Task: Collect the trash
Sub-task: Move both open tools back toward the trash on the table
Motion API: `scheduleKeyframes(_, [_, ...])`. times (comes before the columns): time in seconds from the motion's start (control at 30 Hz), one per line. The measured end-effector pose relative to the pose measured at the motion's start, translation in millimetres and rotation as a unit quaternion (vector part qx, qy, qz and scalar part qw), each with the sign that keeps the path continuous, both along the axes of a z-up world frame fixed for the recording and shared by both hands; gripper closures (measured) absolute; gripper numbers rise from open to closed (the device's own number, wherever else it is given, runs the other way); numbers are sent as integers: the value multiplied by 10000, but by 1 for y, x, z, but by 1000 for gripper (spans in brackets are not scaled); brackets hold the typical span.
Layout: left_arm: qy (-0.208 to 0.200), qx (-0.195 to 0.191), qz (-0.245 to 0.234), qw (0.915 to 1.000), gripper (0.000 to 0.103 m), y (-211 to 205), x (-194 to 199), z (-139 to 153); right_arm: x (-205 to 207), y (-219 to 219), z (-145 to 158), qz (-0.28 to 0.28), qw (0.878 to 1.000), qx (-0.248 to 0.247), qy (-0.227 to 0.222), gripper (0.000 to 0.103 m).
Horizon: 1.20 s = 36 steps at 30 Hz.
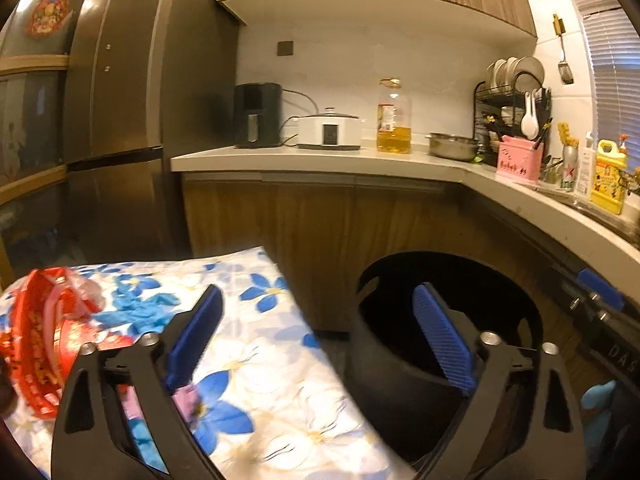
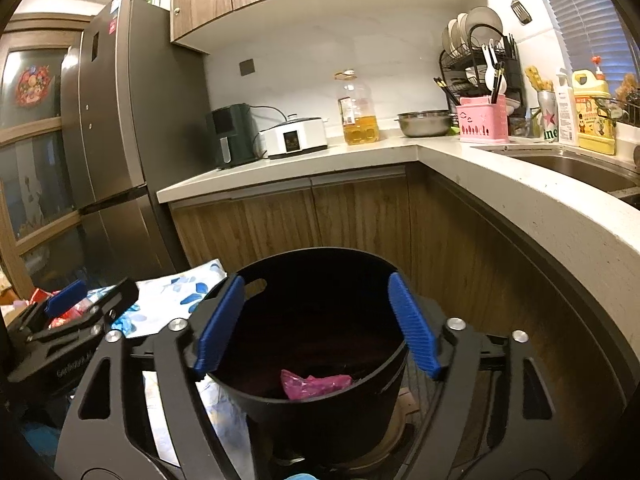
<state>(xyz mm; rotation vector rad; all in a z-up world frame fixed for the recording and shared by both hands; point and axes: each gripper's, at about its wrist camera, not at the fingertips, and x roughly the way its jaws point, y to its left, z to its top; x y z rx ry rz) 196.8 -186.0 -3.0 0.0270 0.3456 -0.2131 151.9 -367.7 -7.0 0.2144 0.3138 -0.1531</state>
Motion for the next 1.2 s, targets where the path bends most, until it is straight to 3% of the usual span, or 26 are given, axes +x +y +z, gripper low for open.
scheduleKeyframes(0.43, [-65, -65, 521, 9986, 6, 48, -40, -1, -28, 24, 10, -158, 9997, -91, -157, 19])
scheduleKeyframes(0.73, [-119, -121, 952, 9953, 6, 84, -59, -4, -37, 52, 9, 22, 9998, -92, -158, 19])
scheduleKeyframes(1.2, [-78, -161, 1985, 9799, 6, 169, -78, -20, -32, 133, -13, 693, 9976, -16, -14, 19])
